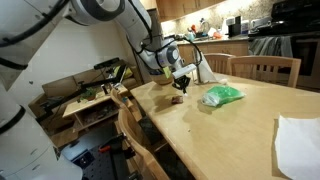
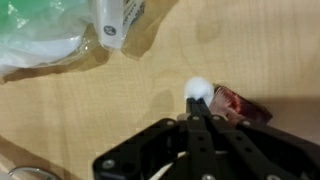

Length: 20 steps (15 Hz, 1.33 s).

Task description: Move the pack of marshmallows slightly to the right and put the one that's near the wallet in it

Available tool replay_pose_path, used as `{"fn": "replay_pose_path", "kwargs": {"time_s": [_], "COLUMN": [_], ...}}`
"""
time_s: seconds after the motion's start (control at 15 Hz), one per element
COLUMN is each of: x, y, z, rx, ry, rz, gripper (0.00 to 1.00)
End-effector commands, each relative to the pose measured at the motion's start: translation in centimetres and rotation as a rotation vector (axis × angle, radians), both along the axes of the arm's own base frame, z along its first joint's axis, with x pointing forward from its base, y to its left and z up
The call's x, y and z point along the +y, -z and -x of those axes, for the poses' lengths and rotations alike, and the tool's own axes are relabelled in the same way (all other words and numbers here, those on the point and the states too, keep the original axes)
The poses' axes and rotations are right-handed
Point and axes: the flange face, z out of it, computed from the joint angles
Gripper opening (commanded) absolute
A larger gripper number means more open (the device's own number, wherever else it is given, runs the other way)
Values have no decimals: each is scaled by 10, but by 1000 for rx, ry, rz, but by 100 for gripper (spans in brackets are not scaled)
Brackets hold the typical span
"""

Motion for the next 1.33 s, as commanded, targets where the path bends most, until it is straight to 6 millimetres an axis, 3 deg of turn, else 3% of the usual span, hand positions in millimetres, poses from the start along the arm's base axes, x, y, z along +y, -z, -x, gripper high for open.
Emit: {"fn": "replay_pose_path", "kwargs": {"time_s": [0.0,0.53,1.27], "x": [-14,-58,-70], "y": [4,20,18], "z": [0,2,4], "rx": [0,-7,-132], "ry": [38,132,304], "rz": [-5,22,189], "gripper": [0,0,0]}}
